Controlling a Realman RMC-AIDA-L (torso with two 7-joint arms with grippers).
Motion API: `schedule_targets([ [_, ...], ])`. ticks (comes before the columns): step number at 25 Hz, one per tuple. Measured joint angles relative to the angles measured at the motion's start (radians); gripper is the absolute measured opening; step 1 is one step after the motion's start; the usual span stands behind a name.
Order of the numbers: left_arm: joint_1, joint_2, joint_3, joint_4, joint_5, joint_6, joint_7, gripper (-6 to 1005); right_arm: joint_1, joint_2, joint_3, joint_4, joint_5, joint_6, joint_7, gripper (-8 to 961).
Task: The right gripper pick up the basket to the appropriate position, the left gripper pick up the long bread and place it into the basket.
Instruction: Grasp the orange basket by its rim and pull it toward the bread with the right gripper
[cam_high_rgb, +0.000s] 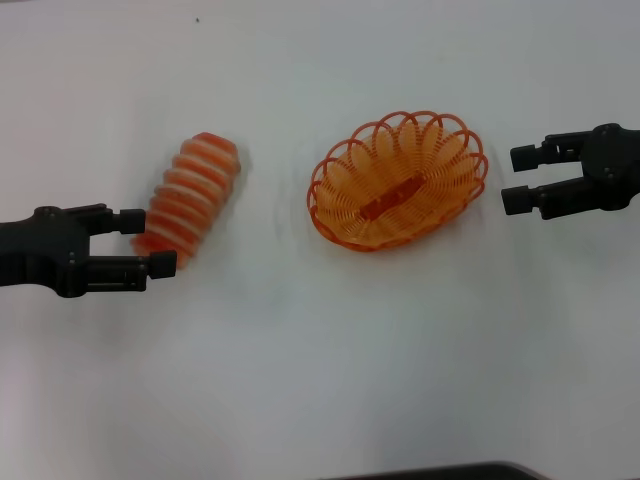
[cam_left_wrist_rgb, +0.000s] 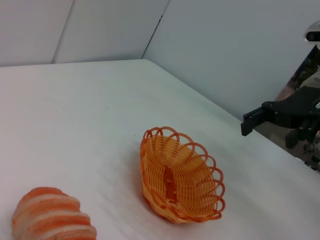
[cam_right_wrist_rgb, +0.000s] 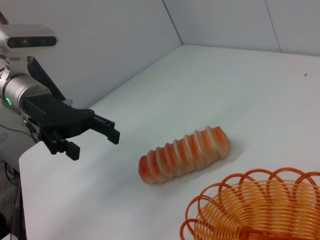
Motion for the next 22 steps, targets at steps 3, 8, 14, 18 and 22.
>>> schedule_targets([
  [3, 0.000, 0.000, 0.000, 0.000, 0.000, 0.000, 0.000, 905, 0.000, 0.000, -0.002, 0.000, 0.000, 0.000, 0.000, 883],
  [8, 0.001, -0.001, 0.000, 0.000, 0.001, 0.002, 0.000, 904, 0.000, 0.000, -0.003, 0.000, 0.000, 0.000, 0.000, 880],
  [14, 0.002, -0.001, 0.000, 0.000, 0.001, 0.002, 0.000, 904, 0.000, 0.000, -0.003, 0.000, 0.000, -0.001, 0.000, 877],
  [18, 0.002, -0.002, 0.000, 0.000, 0.000, 0.002, 0.000, 904, 0.002, 0.000, 0.001, 0.000, 0.000, -0.001, 0.007, 874],
  [22, 0.002, -0.002, 0.000, 0.000, 0.000, 0.001, -0.001, 904, 0.037, -0.003, 0.015, -0.042, 0.006, 0.002, 0.108, 872],
])
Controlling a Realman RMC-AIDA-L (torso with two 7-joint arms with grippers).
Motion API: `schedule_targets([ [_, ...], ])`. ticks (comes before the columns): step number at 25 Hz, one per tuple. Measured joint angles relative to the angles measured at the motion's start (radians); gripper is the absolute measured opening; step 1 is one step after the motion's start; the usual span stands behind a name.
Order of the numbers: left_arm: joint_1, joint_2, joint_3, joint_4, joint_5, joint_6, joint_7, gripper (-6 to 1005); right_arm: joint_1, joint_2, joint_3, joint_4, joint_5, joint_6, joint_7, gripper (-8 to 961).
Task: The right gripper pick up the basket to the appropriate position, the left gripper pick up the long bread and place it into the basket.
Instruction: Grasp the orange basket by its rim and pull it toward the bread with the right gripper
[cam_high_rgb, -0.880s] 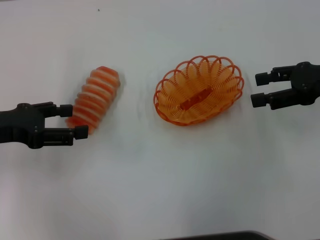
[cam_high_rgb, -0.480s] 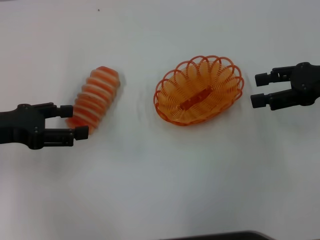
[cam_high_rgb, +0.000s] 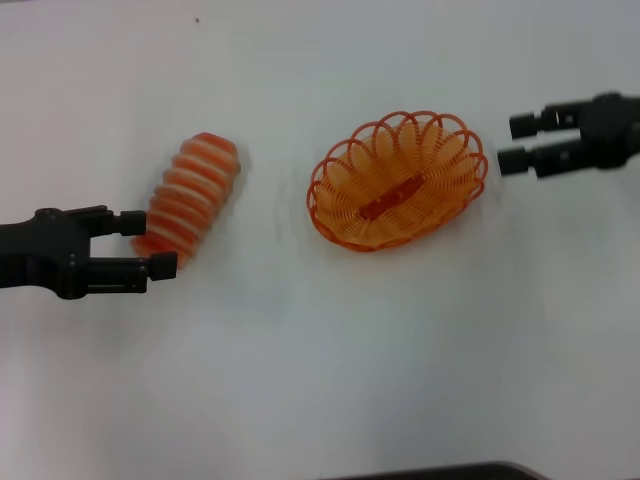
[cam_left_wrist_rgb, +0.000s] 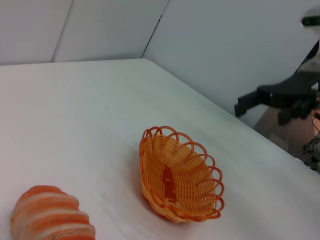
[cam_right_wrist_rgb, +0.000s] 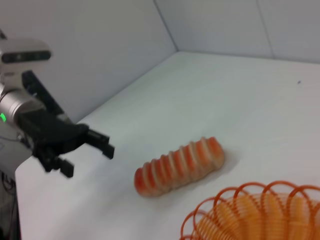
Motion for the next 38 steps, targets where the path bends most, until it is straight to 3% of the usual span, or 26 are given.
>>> schedule_targets([
  [7, -0.003, 0.000, 0.000, 0.000, 0.000, -0.002, -0.005, 904, 0.161, 0.007, -0.020, -0.125, -0.097, 0.058, 0.334, 868],
  [11, -0.004, 0.004, 0.000, 0.000, 0.001, -0.001, -0.008, 904, 0.266, 0.032, -0.044, -0.152, -0.305, 0.118, 0.465, 865],
  [15, -0.008, 0.005, 0.000, 0.000, 0.001, 0.001, -0.011, 905, 0.327, 0.050, -0.072, -0.153, -0.463, 0.178, 0.545, 863],
  [23, -0.007, 0.004, -0.001, 0.000, 0.002, -0.001, -0.012, 905, 0.335, 0.070, -0.232, -0.103, -0.527, 0.295, 0.646, 858],
  [26, -0.004, 0.006, 0.000, 0.000, 0.002, 0.000, -0.012, 905, 0.331, 0.088, -0.271, -0.092, -0.533, 0.330, 0.655, 856],
  [33, -0.001, 0.006, 0.000, -0.003, 0.002, -0.001, -0.012, 905, 0.341, 0.145, -0.284, -0.049, -0.630, 0.417, 0.651, 852],
  [38, -0.001, 0.006, 0.000, -0.001, 0.002, 0.001, -0.012, 905, 0.340, 0.160, -0.288, -0.018, -0.633, 0.454, 0.645, 849],
])
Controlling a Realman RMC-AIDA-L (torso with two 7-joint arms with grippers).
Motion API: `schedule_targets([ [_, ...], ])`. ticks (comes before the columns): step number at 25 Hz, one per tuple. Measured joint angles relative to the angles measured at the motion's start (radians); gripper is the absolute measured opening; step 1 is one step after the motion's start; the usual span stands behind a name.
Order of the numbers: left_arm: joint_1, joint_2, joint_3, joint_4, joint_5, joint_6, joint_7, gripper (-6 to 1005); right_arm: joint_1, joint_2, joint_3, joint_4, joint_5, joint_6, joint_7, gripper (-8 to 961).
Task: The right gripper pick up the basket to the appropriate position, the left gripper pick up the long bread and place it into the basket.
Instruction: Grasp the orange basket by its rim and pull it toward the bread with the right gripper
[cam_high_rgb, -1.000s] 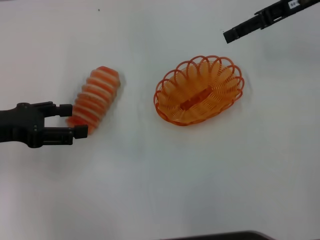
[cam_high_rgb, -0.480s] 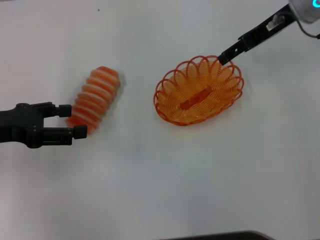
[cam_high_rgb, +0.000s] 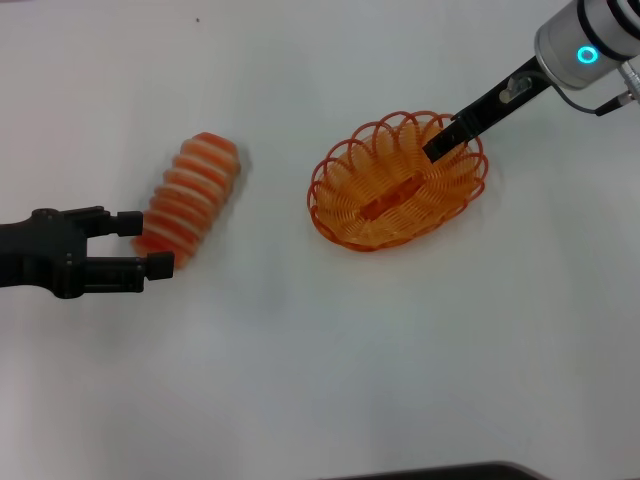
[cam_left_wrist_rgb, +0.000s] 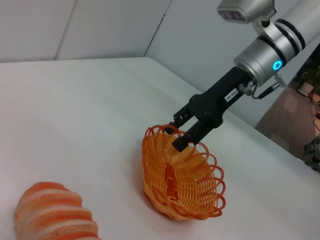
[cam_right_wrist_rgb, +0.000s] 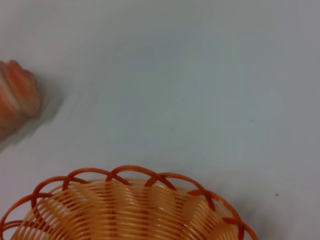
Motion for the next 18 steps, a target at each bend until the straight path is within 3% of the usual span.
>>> schedule_targets([
  [2, 0.000, 0.000, 0.000, 0.000, 0.000, 0.001, 0.000, 905, -0.004, 0.001, 0.000, 0.005, 0.003, 0.008, -0.001, 848],
  [8, 0.000, 0.001, 0.000, -0.003, 0.001, 0.000, 0.000, 905, -0.010, 0.002, 0.000, 0.009, 0.007, 0.005, -0.006, 629],
  [13, 0.000, 0.001, 0.000, 0.000, 0.001, 0.000, 0.000, 904, -0.012, 0.003, 0.006, 0.009, 0.007, 0.002, -0.006, 379],
  [18, 0.000, 0.000, 0.000, 0.001, 0.001, 0.001, 0.000, 904, -0.022, -0.002, 0.010, 0.009, 0.032, -0.001, -0.008, 233],
])
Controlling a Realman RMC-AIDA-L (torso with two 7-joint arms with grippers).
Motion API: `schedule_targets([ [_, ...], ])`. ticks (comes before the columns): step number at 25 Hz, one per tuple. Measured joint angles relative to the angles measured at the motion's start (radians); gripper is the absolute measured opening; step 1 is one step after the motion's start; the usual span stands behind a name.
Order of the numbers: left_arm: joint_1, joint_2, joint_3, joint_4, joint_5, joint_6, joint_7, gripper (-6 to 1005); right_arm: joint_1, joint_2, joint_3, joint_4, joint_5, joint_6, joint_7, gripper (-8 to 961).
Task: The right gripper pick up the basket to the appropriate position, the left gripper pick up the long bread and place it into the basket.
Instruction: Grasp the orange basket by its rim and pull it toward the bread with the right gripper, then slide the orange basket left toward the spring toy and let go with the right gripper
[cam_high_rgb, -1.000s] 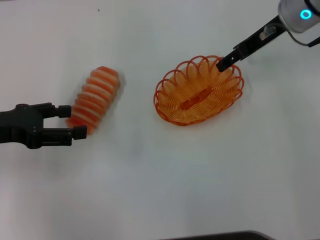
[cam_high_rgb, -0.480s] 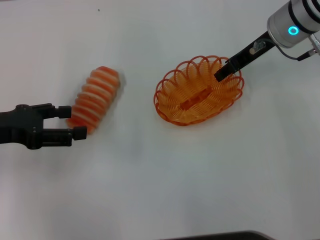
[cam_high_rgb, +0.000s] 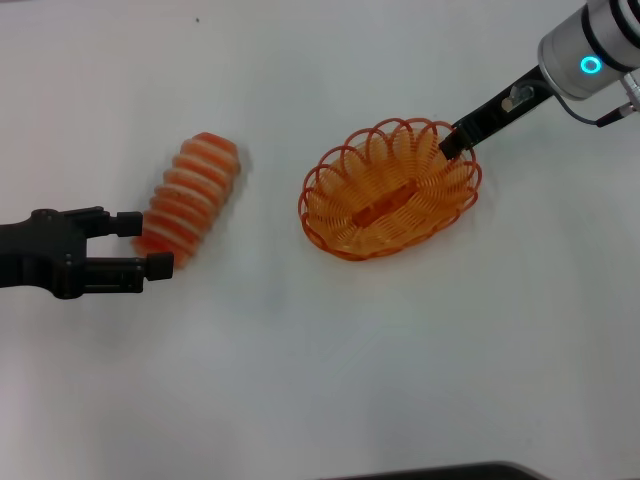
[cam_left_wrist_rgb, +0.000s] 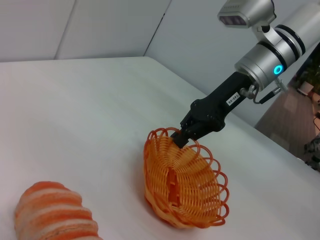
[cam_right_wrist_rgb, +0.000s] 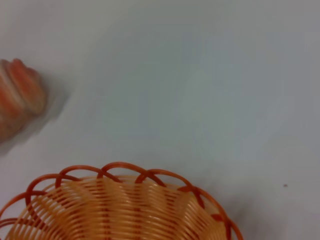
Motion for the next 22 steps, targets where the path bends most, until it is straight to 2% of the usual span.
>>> schedule_targets([
  [3, -0.001, 0.000, 0.000, 0.000, 0.003, 0.000, 0.000, 904, -0.015, -0.014, 0.001, 0.000, 0.046, -0.013, -0.007, 146],
  [9, -0.013, 0.000, 0.000, 0.001, 0.020, 0.000, -0.007, 904, -0.054, -0.045, 0.051, 0.000, 0.139, -0.065, -0.024, 73],
  [13, -0.015, 0.000, 0.000, 0.007, 0.021, 0.000, -0.012, 904, -0.096, -0.069, 0.140, 0.010, 0.219, -0.093, -0.035, 72],
  [17, -0.015, 0.000, 0.000, 0.023, 0.022, 0.002, -0.023, 904, -0.118, -0.089, 0.214, 0.073, 0.257, -0.089, -0.034, 65],
  [20, -0.017, 0.000, 0.000, 0.027, 0.022, 0.004, -0.024, 904, -0.124, -0.092, 0.261, 0.135, 0.274, -0.055, -0.032, 57],
  [22, -0.018, 0.000, 0.000, 0.027, 0.022, 0.004, -0.025, 904, -0.128, -0.084, 0.276, 0.163, 0.287, -0.031, -0.032, 56],
])
